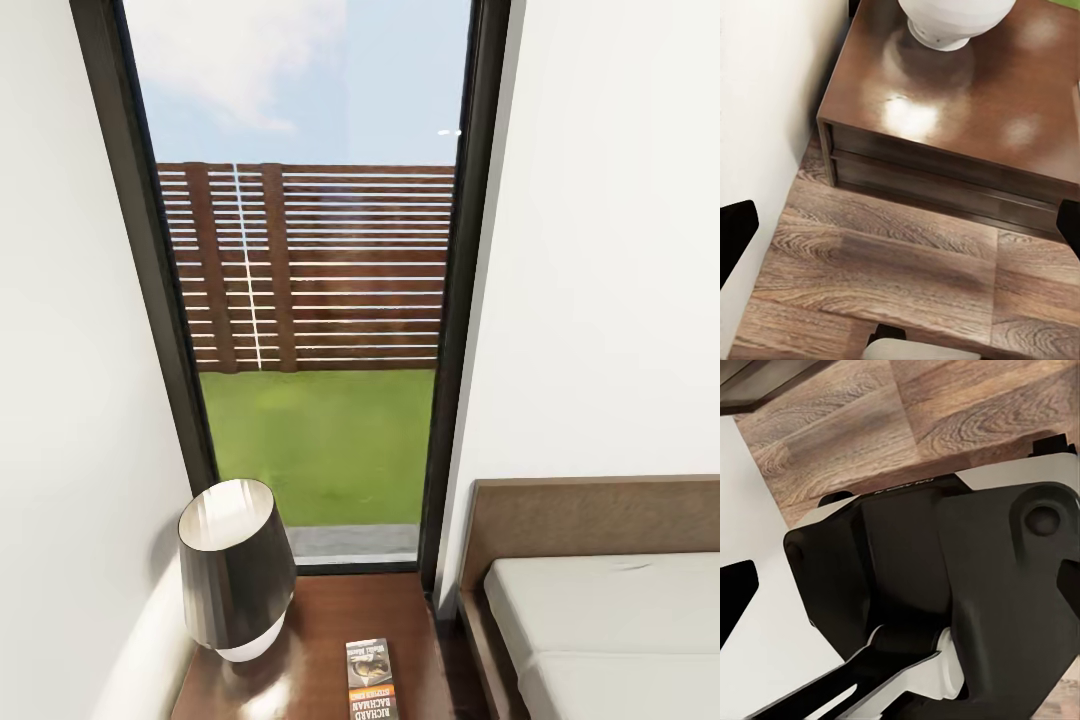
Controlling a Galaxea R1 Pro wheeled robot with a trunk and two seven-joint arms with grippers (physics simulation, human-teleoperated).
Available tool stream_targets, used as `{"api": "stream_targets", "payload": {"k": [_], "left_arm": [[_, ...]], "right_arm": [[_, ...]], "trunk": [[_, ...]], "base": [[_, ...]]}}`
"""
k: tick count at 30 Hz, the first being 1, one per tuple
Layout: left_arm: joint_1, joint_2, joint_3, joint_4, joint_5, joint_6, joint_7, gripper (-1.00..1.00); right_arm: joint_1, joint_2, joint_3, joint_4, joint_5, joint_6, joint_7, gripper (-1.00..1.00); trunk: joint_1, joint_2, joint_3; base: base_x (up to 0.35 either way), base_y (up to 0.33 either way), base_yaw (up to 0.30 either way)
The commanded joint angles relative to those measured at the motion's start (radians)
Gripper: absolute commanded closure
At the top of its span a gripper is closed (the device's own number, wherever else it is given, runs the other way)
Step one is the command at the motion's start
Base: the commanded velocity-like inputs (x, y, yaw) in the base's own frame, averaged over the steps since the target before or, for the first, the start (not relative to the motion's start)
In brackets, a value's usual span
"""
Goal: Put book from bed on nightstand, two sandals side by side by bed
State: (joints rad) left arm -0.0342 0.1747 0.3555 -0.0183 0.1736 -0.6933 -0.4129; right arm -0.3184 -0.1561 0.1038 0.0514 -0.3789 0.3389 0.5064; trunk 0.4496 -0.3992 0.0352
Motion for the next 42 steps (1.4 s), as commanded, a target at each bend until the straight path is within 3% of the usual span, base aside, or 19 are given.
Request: {"api": "stream_targets", "payload": {"k": [1, 14, 42], "left_arm": [[0.000, 0.000, 0.001, 0.001, 0.010, 0.001, -0.010, -1.00], [0.002, 0.000, 0.002, 0.001, 0.009, 0.001, -0.012, -1.00], [0.002, -0.005, 0.002, 0.001, 0.009, 0.001, -0.012, -1.00]], "right_arm": [[0.000, 0.000, 0.008, 0.002, -0.011, 0.002, 0.004, -1.00], [0.004, -0.001, 0.007, 0.001, -0.017, -0.002, -0.040, -1.00], [0.004, 0.008, 0.001, -0.001, -0.026, -0.009, -0.061, -1.00]], "trunk": [[0.000, -0.001, 0.000], [0.000, -0.001, 0.000], [0.000, -0.001, 0.000]], "base": [[0.000, 0.000, 0.000], [0.000, 0.000, 0.000], [0.000, 0.000, 0.000]]}}
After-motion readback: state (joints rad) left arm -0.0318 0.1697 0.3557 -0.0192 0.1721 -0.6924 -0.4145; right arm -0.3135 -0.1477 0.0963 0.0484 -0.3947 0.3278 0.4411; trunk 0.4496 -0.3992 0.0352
